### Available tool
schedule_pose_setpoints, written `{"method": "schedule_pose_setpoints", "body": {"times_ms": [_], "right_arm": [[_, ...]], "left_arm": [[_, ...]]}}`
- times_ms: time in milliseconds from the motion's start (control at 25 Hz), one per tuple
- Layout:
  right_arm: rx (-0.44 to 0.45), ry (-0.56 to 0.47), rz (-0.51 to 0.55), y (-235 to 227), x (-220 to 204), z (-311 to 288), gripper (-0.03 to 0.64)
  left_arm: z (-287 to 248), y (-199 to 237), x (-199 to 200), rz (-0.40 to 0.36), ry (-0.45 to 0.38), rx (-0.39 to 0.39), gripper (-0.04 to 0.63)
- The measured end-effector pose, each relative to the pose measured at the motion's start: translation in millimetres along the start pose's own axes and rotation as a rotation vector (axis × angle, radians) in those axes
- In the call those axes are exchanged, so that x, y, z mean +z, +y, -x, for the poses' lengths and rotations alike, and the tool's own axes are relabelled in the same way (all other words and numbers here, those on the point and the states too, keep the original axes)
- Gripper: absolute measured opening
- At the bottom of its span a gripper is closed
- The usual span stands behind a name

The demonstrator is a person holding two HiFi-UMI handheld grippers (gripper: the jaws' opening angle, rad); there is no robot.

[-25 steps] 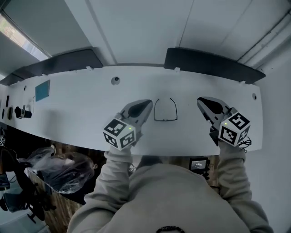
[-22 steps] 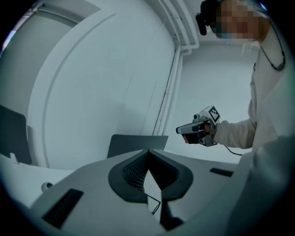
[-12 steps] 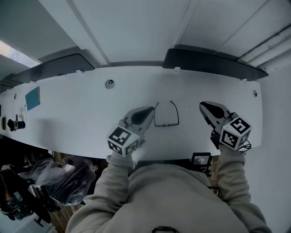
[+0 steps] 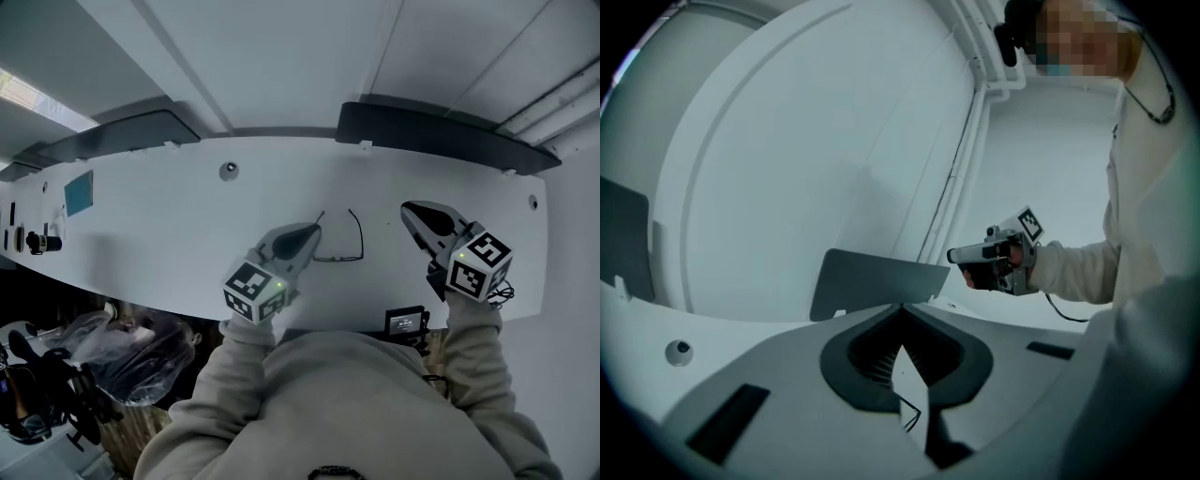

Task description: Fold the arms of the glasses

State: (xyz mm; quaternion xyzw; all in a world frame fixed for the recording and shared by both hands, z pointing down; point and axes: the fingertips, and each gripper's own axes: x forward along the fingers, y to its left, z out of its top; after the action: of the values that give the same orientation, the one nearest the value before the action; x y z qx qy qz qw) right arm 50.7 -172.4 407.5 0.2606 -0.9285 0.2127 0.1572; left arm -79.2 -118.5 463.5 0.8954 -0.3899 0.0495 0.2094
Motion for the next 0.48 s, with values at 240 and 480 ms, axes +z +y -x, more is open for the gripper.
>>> {"method": "schedule_pose_setpoints", "body": {"times_ms": [240,480], "right_arm": [[-0.004,0.005,-0.044,-15,-15,23,0.018],[-0.003,-0.009,-0.068,-27,-23,29,0.018]], "left_arm": [[-11,-15,-35,-0.02,0.105,0.002,-0.002],[-21,-16,-79,-0.131,0.286,0.001,-0.002]]}}
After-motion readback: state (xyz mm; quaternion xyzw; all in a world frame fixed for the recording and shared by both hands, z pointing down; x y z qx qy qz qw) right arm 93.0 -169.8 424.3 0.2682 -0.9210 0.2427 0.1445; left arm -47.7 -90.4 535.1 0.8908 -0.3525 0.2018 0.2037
